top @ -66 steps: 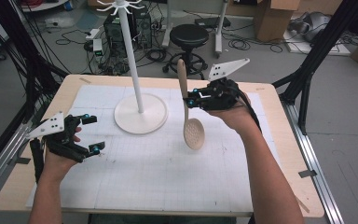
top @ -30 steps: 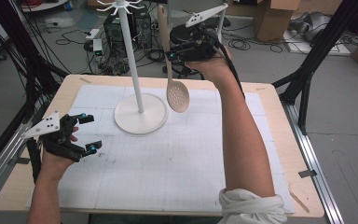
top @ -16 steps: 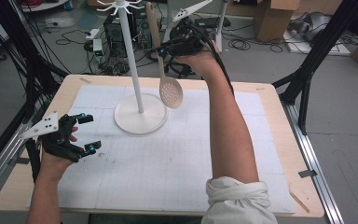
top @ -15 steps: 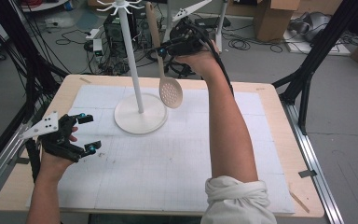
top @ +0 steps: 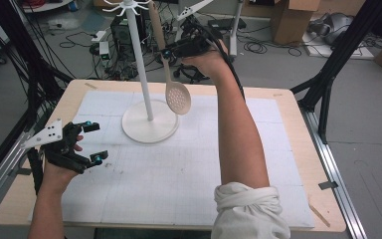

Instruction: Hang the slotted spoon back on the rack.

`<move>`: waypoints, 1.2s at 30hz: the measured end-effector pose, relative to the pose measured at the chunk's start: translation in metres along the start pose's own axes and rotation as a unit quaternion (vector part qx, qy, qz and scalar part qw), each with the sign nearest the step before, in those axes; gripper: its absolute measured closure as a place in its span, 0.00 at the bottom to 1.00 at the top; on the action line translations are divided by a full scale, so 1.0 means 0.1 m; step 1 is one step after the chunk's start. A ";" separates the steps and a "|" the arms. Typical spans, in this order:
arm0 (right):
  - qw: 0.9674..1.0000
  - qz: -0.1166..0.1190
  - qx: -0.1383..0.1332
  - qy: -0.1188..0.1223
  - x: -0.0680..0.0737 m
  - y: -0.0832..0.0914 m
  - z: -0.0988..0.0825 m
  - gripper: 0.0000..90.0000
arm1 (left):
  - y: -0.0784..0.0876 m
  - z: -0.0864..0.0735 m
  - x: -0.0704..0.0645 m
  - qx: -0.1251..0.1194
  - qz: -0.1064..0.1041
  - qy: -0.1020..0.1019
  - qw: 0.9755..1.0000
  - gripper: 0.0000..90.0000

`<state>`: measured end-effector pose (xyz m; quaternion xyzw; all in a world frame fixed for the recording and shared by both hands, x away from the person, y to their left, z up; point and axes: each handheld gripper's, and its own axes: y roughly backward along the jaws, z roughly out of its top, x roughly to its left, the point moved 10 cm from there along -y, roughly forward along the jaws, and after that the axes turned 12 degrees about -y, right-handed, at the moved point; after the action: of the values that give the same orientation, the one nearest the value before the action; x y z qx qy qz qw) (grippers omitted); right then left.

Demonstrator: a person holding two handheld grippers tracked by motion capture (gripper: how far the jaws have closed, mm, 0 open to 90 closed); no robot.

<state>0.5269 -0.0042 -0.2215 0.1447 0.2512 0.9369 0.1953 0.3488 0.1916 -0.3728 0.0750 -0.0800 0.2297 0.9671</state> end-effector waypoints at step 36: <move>1.000 -0.001 0.004 -0.022 0.01 -0.11 -0.02 0.67 | -0.01 0.00 -0.01 0.000 -0.001 -0.001 1.000 0.02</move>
<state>0.5279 0.0041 -0.2290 0.1661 0.2505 0.9324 0.2007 0.3484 0.1904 -0.3729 0.0753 -0.0808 0.2283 0.9673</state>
